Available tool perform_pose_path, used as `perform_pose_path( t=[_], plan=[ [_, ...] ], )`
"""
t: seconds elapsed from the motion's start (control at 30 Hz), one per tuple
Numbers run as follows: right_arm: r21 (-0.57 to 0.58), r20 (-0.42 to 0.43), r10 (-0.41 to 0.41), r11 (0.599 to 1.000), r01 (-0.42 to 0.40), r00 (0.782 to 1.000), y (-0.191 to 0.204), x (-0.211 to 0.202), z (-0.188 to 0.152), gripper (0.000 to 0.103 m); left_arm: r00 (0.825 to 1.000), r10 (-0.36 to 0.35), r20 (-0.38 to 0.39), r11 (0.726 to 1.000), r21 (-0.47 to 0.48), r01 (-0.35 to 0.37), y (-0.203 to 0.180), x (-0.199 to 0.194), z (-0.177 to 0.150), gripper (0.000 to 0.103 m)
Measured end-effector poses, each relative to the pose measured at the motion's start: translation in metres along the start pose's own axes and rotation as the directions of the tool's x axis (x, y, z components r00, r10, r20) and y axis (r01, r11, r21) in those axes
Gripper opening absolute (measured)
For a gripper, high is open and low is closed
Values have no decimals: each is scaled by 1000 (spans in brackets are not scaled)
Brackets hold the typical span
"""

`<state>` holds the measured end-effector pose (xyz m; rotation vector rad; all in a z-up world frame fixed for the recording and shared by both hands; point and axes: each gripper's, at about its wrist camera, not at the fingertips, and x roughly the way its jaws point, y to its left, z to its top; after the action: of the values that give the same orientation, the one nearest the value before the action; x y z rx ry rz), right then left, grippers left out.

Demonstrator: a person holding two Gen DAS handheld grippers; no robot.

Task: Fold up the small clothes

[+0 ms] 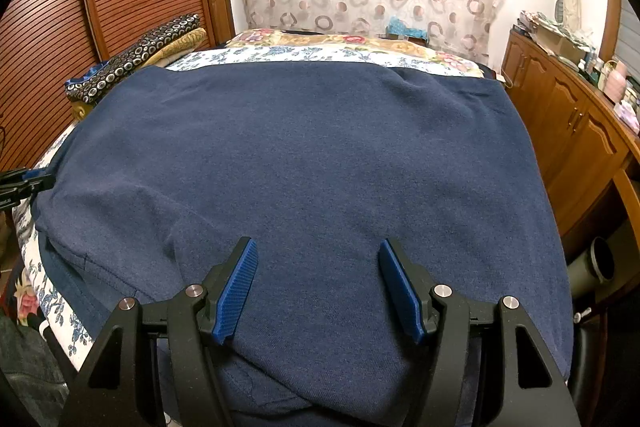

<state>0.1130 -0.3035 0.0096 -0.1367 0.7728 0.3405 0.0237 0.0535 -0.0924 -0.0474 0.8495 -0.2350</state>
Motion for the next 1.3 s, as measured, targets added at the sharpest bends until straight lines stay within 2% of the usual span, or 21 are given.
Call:
perform_pose_path(
  t=[0.1, 0.2, 0.33, 0.5, 0.7, 0.87, 0.97, 1.13, 1.2, 1.23, 1.3],
  plan=[
    [0, 0, 1, 1000, -1, 1000, 0, 0, 0, 66, 1000, -9, 1, 1000, 7, 9, 0, 2, 2, 17],
    [-1, 0, 2, 1000, -2, 1000, -1, 0, 0, 66, 999, -30, 24, 999, 11, 30, -4, -1, 9, 13],
    [2, 3, 7, 1000, -7, 1000, -4, -3, 1, 66, 994, -61, 89, 998, 37, 58, -15, -12, 26, 12],
    [38, 55, -20, 999, 18, 998, -16, -24, -2, 66, 980, -116, 165, 990, 100, 101, -39, -22, 67, 12],
    [85, 90, -109, 991, 101, 990, -43, -54, -14, 66, 956, -208, 206, 967, 190, 170, -86, -22, 117, 11],
    [129, 116, -151, 982, 136, 982, -60, -76, -25, 66, 930, -313, 194, 927, 278, 254, -138, -17, 153, 11],
    [143, 123, -169, 978, 152, 978, -60, -82, -29, 66, 916, -365, 168, 892, 344, 293, -181, -11, 169, 11],
    [167, 144, -183, 973, 158, 972, -57, -90, -33, 66, 887, -442, 132, 833, 428, 351, -244, -12, 183, 11],
    [178, 148, -182, 972, 154, 972, -58, -92, -37, 66, 875, -470, 117, 815, 438, 379, -258, -12, 185, 13],
    [181, 148, -183, 971, 155, 972, -54, -92, -38, 66, 871, -481, 102, 807, 441, 394, -262, -10, 185, 14],
    [185, 146, -180, 971, 152, 973, -52, -89, -39, 66, 869, -489, 71, 796, 443, 412, -268, -3, 187, 29]
  ],
)
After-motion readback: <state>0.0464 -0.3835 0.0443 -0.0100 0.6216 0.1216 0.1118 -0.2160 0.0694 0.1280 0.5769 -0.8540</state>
